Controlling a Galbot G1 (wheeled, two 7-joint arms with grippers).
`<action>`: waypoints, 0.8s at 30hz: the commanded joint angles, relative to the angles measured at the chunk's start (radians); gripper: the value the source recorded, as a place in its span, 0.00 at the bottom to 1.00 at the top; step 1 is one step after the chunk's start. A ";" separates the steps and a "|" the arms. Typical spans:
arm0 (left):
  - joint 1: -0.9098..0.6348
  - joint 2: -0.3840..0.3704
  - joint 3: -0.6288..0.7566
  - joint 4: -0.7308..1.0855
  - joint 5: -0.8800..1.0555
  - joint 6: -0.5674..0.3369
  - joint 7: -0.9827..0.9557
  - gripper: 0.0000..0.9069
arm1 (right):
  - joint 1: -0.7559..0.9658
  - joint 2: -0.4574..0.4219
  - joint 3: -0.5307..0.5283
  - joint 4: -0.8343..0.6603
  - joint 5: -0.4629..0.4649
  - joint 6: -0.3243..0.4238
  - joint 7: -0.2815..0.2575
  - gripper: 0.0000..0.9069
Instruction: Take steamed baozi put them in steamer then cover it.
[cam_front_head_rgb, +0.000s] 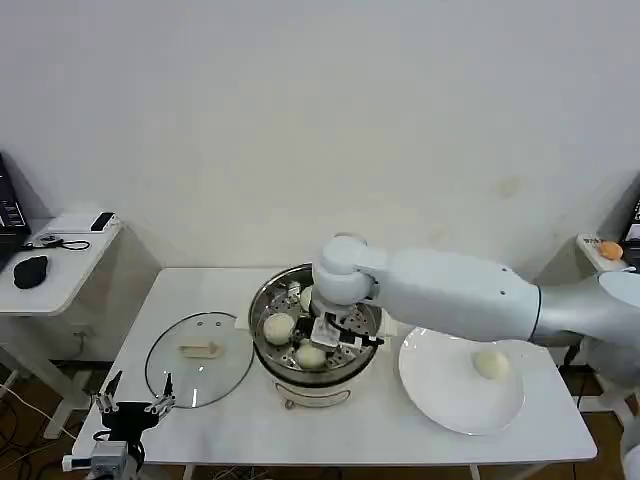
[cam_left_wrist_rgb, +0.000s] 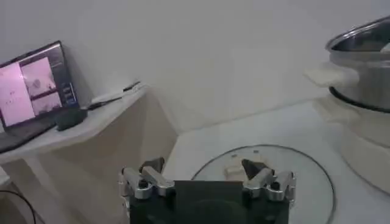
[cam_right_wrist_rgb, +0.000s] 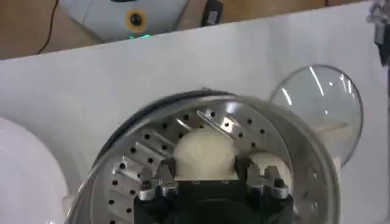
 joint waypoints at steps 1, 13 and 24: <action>0.000 0.001 -0.001 0.001 0.000 0.000 0.000 1.00 | -0.006 0.009 -0.020 -0.006 -0.036 0.039 0.024 0.71; -0.005 0.002 -0.009 0.010 -0.004 0.000 0.000 1.00 | -0.006 0.031 -0.019 -0.047 -0.040 0.044 0.021 1.00; -0.009 0.001 -0.007 0.014 -0.005 0.000 0.003 1.00 | 0.013 0.007 0.040 -0.041 -0.043 0.035 0.041 1.00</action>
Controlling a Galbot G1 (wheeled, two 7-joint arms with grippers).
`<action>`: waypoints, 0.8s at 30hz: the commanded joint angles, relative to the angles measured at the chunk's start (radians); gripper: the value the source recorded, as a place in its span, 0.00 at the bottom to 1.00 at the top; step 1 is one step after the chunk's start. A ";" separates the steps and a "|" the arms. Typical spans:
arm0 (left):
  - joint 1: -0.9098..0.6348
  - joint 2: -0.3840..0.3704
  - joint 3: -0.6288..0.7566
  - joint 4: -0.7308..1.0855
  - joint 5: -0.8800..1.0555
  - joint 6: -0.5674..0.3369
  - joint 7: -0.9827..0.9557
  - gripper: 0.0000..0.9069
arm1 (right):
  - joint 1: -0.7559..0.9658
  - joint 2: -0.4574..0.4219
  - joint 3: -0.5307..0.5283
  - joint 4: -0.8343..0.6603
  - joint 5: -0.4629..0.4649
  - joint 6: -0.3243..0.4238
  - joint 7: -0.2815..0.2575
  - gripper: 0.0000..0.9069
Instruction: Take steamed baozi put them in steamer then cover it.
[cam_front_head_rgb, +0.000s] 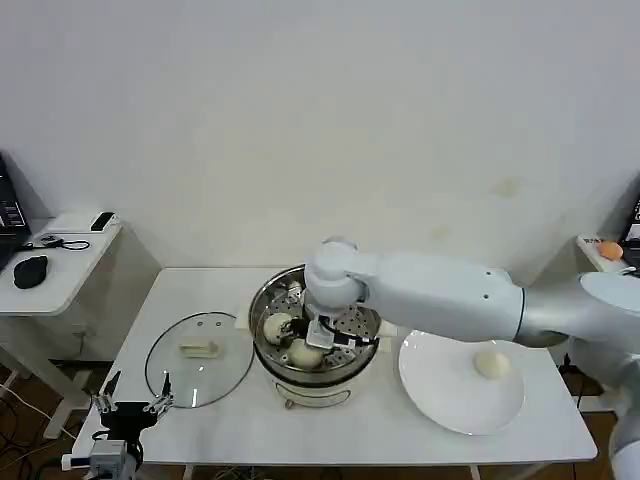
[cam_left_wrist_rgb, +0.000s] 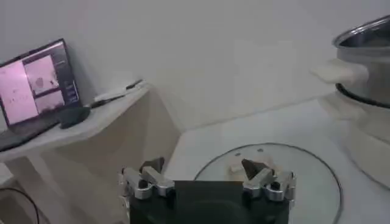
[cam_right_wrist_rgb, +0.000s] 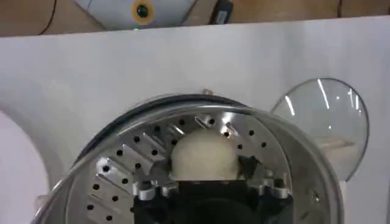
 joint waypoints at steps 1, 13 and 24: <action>-0.001 0.004 0.000 0.002 -0.002 0.000 0.002 1.00 | 0.022 -0.025 0.039 0.007 0.001 0.000 0.008 1.00; -0.007 0.018 0.014 -0.016 -0.013 0.003 0.022 1.00 | 0.076 -0.289 0.209 0.042 0.174 -0.273 0.006 1.00; 0.001 0.045 0.052 -0.045 -0.033 0.016 0.028 1.00 | 0.009 -0.593 0.225 0.018 0.338 -0.741 -0.096 1.00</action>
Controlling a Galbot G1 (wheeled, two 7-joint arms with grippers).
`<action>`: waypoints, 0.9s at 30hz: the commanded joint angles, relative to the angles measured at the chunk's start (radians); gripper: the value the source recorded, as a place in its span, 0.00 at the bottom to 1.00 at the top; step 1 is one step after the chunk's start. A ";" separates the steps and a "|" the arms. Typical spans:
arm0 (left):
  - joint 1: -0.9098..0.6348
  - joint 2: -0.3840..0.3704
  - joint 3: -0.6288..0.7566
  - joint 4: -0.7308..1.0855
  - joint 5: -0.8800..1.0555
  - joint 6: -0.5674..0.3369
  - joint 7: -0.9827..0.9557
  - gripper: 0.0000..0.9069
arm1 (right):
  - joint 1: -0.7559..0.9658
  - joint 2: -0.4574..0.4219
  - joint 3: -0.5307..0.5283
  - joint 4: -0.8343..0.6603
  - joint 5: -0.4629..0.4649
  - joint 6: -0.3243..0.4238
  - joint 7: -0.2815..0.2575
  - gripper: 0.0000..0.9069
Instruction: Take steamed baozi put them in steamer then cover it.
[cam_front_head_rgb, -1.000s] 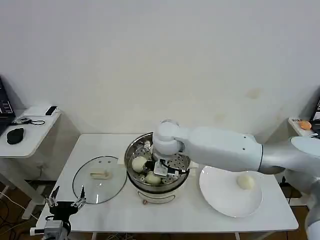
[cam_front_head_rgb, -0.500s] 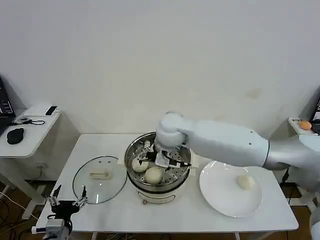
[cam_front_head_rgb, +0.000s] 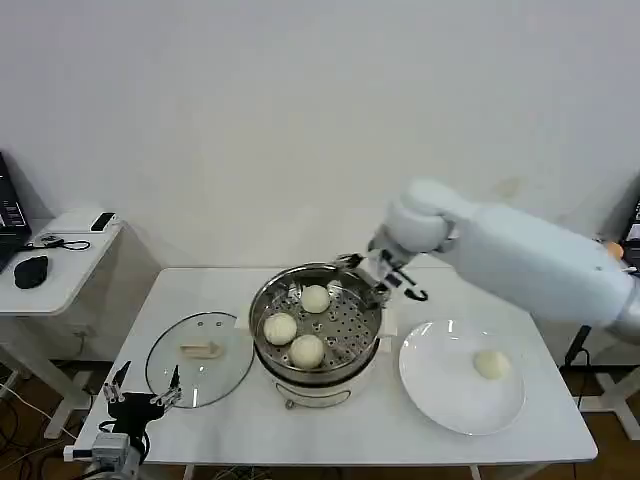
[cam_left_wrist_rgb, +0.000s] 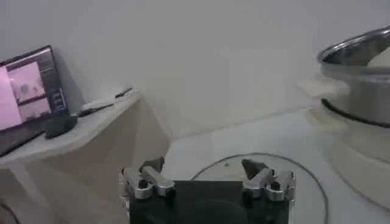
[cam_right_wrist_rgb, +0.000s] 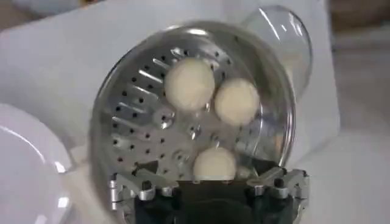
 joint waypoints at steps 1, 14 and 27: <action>0.007 0.006 0.028 -0.014 -0.002 0.001 0.000 1.00 | -0.047 -0.250 0.043 -0.026 0.103 -0.315 -0.059 1.00; 0.027 -0.004 0.047 -0.027 0.010 0.001 -0.004 1.00 | -0.392 -0.288 0.167 -0.108 -0.181 -0.224 -0.069 1.00; 0.032 -0.023 0.038 -0.017 0.021 -0.002 -0.009 1.00 | -0.437 -0.202 0.158 -0.249 -0.241 -0.184 -0.020 1.00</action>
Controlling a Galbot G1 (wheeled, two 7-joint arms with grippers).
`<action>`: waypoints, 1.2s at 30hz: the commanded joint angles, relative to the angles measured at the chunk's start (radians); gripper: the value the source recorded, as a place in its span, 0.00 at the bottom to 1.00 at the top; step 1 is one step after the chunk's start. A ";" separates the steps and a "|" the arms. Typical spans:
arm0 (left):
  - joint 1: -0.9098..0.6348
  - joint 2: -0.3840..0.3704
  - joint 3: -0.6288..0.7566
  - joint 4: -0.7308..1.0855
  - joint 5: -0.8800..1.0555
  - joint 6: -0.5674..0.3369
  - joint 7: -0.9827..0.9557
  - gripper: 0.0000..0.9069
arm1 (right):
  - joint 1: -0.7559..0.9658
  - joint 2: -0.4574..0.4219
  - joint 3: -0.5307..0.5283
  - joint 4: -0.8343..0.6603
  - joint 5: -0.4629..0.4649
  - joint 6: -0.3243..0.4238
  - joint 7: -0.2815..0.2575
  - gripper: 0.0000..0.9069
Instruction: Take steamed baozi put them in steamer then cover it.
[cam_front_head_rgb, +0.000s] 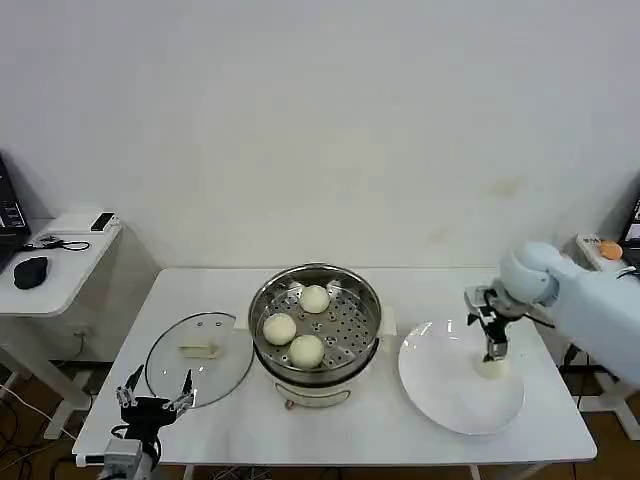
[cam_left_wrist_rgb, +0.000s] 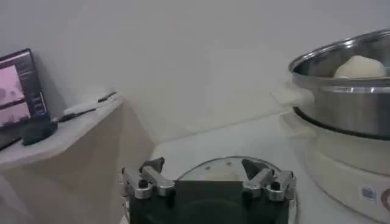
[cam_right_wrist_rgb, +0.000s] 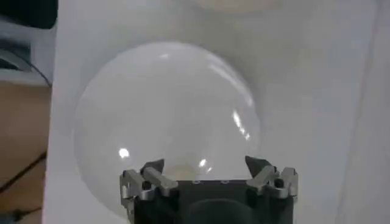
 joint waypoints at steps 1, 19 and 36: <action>0.000 -0.003 0.001 0.008 0.001 0.000 -0.002 1.00 | -0.072 0.024 0.022 -0.101 -0.070 0.007 0.017 1.00; -0.007 0.003 -0.009 0.025 0.002 0.000 0.001 1.00 | -0.109 0.074 0.050 -0.167 -0.124 0.033 0.006 1.00; -0.014 0.007 -0.011 0.047 0.000 0.000 0.001 1.00 | -0.133 0.114 0.073 -0.232 -0.174 0.050 0.010 1.00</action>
